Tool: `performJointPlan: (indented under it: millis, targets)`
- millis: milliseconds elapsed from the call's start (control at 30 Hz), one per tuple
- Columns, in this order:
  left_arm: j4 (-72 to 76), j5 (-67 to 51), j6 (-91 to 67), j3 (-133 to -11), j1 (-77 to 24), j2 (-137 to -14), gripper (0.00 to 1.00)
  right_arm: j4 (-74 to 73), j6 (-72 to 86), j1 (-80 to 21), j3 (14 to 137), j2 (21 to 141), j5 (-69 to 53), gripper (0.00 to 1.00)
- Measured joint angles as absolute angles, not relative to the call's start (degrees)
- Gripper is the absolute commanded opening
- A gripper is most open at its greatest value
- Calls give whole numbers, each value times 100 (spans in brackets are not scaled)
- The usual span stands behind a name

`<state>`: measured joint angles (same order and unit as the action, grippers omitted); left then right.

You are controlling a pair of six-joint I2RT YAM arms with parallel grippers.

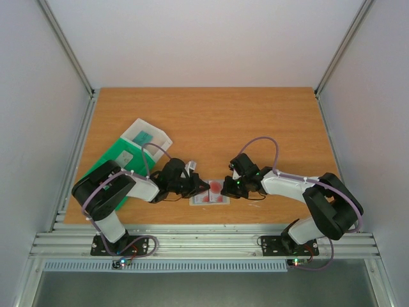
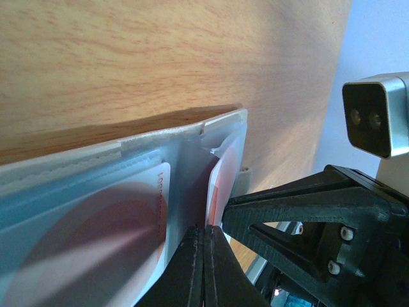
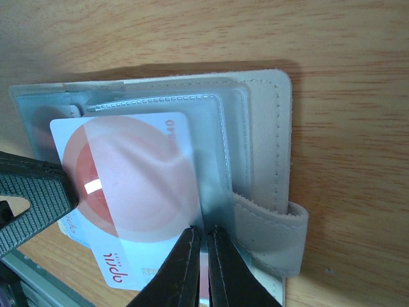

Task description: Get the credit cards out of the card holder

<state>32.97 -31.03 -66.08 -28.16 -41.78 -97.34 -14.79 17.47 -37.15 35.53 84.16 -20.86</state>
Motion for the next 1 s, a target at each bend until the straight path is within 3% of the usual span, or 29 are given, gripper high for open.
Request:
performJointPlan:
  millis: [300,467,567,767,1000]
  targets:
    - [3061,-3044,-6598,-2816,-4178,-9555,0,-1441,1747,-3715,3551,8444,-2086,5]
    - [3061,-3059,-6611,-2818,-4176,-9529,16,-1435,1747,-3715,3551,8453,-2099,5]
    - [3159,-3120,-6611,-2818,-4176,-9550,17,-1417,1750,-3715,3551,8471,-2115,5]
    - [3321,-3175,-6665,-2818,-4176,-9679,1,-1396,1750,-3701,3553,8493,-2161,5]
    - [3240,-3144,-6604,-2818,-4174,-9653,0,-1391,1750,-3701,3553,8493,-2158,5]
